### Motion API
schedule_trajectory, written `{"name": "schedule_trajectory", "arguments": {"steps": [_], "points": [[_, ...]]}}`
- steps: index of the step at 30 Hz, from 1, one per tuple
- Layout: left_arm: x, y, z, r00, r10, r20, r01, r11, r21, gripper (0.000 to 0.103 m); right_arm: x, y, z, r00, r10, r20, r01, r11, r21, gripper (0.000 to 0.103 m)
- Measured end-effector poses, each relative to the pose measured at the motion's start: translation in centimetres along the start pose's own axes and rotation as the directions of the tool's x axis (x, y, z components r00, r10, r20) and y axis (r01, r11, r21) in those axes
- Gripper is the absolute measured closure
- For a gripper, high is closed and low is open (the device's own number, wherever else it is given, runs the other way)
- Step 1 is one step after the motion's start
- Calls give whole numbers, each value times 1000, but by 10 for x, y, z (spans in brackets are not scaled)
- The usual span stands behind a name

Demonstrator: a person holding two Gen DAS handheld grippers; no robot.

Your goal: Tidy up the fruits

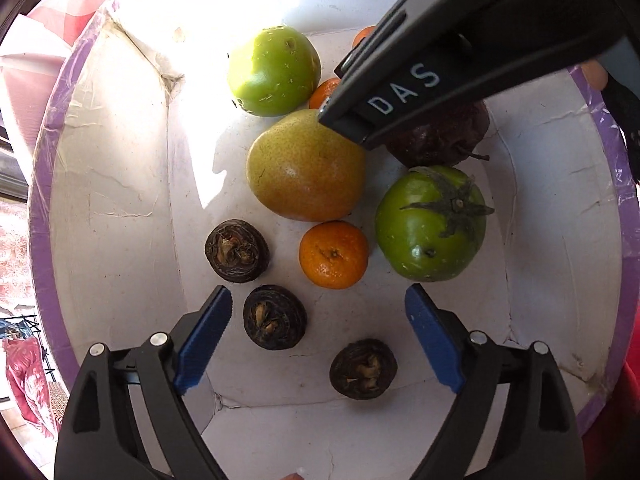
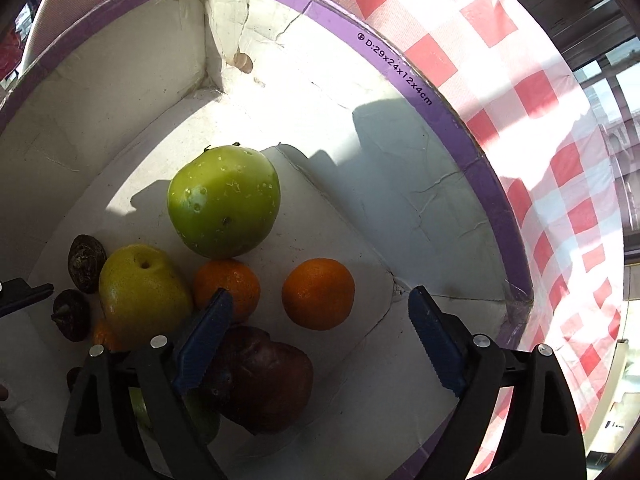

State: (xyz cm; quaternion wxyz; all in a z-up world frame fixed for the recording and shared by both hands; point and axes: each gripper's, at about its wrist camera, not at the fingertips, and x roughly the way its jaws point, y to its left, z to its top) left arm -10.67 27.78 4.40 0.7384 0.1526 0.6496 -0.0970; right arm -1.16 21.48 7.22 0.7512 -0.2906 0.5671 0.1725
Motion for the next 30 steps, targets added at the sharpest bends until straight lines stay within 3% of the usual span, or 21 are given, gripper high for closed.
{"name": "schedule_trajectory", "arguments": {"steps": [2,7,10,12,13,15,19,23,30], "points": [[-7,0,-3,1000,8,30,-8,1000,-11,3,-9,-2,-4,1000,2,22,-2,1000,13,17],[-31,8,-15,990,9,137,-3,999,-44,2,-32,-24,-19,988,77,132,-89,992,90,17],[-54,18,-30,968,1,251,21,996,-85,2,-37,-7,-12,952,197,234,-239,957,166,17],[-66,22,-38,948,34,316,4,993,-117,2,-46,-16,-17,912,273,306,-348,910,224,17],[-73,25,-42,940,67,336,-21,990,-140,2,-48,-22,-19,903,279,326,-368,895,252,17],[-78,27,-45,935,127,332,-67,980,-186,2,-53,-21,-21,896,282,343,-382,883,273,17],[-78,34,-47,947,90,308,-23,976,-215,2,-48,-24,-26,900,264,348,-365,891,271,17],[-77,33,-47,949,149,279,-84,969,-231,2,-35,-28,-32,901,270,341,-367,893,262,17],[-66,33,-41,953,125,278,-60,971,-229,2,-32,-22,-35,908,263,326,-349,905,243,17]]}}
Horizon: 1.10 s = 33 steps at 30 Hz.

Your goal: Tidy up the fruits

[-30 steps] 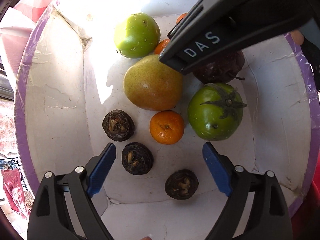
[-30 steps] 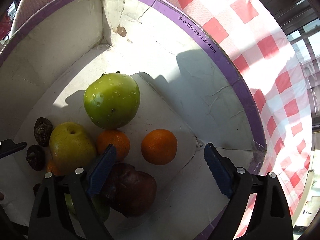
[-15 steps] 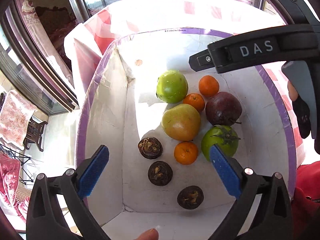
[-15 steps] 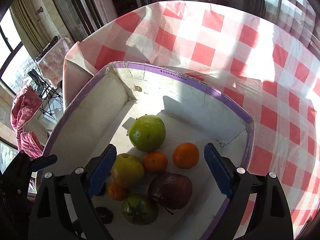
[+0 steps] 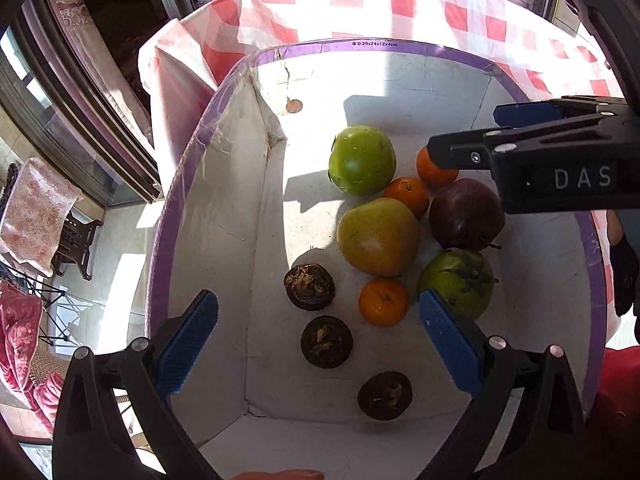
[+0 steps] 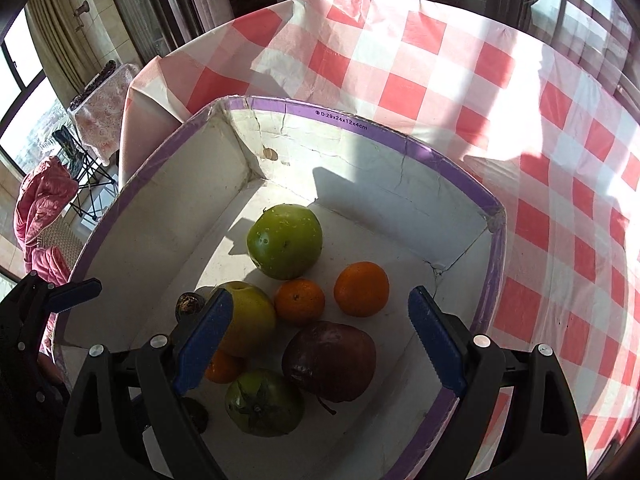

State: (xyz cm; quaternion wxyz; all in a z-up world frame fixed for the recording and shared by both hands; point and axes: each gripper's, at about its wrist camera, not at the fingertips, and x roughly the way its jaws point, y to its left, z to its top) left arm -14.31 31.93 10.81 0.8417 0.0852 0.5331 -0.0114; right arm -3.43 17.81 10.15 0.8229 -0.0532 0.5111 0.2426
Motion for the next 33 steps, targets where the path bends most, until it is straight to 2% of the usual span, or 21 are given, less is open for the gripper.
{"name": "schedule_trajectory", "arguments": {"steps": [33], "points": [[7,-1,3,999,-41,-21,41,999,-26,2,5,2,-5,1000,14,-14,-14,1000,-2,17]]}}
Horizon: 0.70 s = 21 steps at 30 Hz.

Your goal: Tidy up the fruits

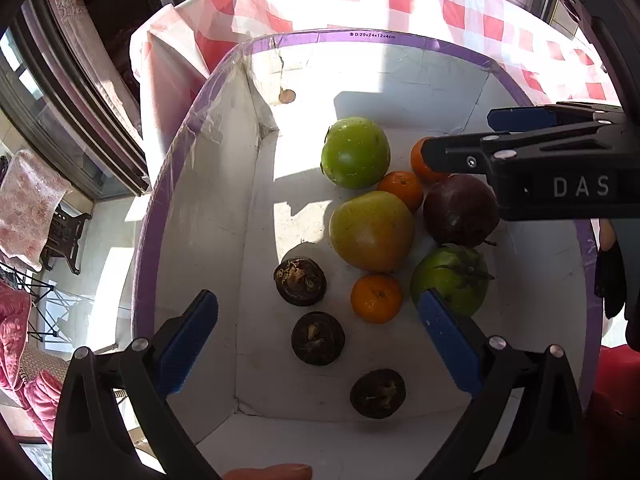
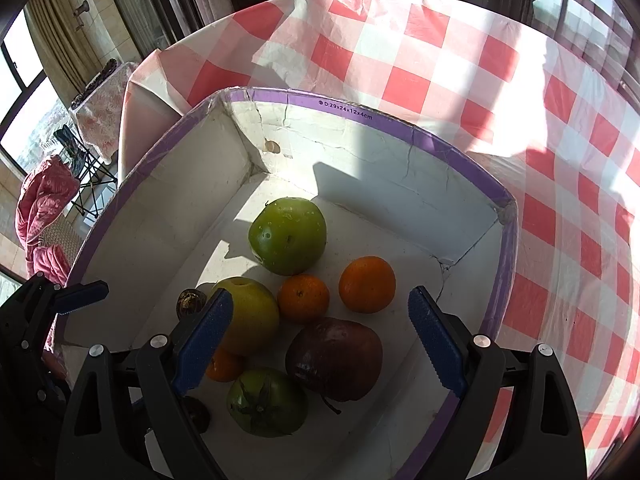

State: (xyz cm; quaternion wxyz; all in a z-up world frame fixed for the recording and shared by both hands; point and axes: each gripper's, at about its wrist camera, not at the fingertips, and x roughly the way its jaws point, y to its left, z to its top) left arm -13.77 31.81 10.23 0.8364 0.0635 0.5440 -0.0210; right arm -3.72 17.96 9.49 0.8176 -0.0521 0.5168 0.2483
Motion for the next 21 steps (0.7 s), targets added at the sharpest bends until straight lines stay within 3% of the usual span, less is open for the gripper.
{"name": "schedule_trajectory", "arguments": {"steps": [9,12,17,21], "points": [[1,1,3,1000,13,-4,-13,1000,-26,2,2,6,-3,1000,-1,-8,1,999,-41,17],[-3,1,2,996,73,46,-71,997,-39,2,2,8,-3,1000,3,-10,-4,999,-51,17],[2,2,0,997,74,5,-73,995,-63,2,0,8,-6,1000,12,-3,-12,998,-57,17],[-7,5,-2,991,135,27,-131,986,-107,2,-9,8,-7,999,43,23,-41,998,-56,17]]}}
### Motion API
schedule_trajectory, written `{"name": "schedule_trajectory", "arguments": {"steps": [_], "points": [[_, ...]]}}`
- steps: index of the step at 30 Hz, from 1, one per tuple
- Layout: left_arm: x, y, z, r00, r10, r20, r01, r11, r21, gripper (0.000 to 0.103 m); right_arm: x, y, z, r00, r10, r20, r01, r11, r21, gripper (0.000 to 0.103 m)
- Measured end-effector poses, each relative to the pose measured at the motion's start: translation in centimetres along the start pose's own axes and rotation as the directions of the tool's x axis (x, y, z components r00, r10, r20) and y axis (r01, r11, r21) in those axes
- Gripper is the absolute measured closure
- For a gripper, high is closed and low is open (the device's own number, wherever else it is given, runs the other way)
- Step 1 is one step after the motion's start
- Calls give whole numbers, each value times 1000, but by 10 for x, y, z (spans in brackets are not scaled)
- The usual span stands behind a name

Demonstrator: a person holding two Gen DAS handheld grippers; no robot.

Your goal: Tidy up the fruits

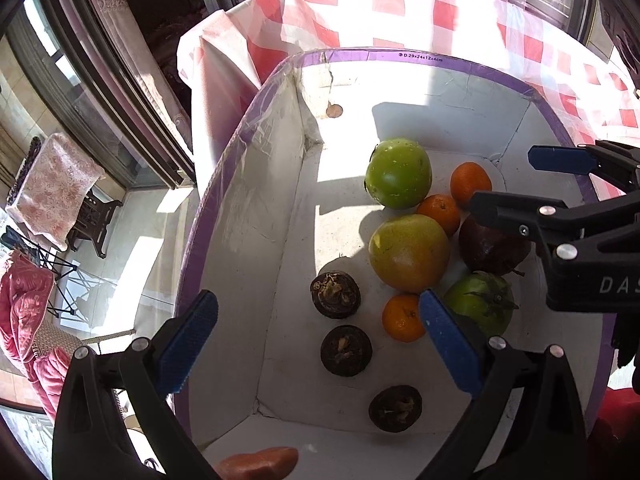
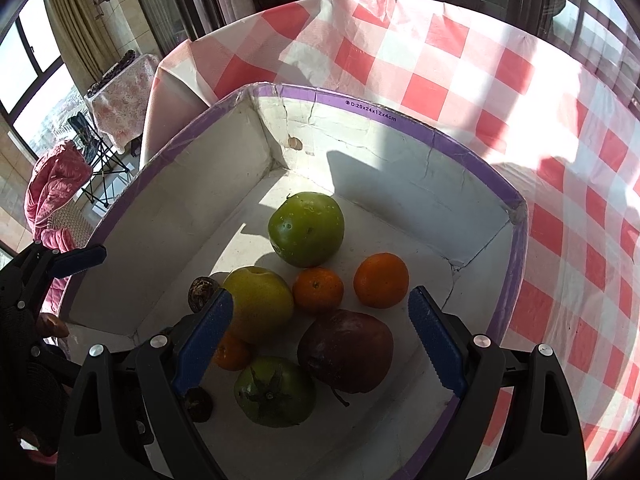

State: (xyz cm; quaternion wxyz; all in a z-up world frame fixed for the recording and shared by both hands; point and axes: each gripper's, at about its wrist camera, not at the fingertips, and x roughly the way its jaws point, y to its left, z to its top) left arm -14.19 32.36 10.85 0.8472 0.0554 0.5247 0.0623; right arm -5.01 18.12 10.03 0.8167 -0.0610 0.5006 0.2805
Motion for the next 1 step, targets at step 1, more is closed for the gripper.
{"name": "schedule_trajectory", "arguments": {"steps": [1], "points": [[-3,1,1,1000,9,3,-9,1000,-11,2,-3,0,0,1000,11,8,-11,1000,-2,17]]}}
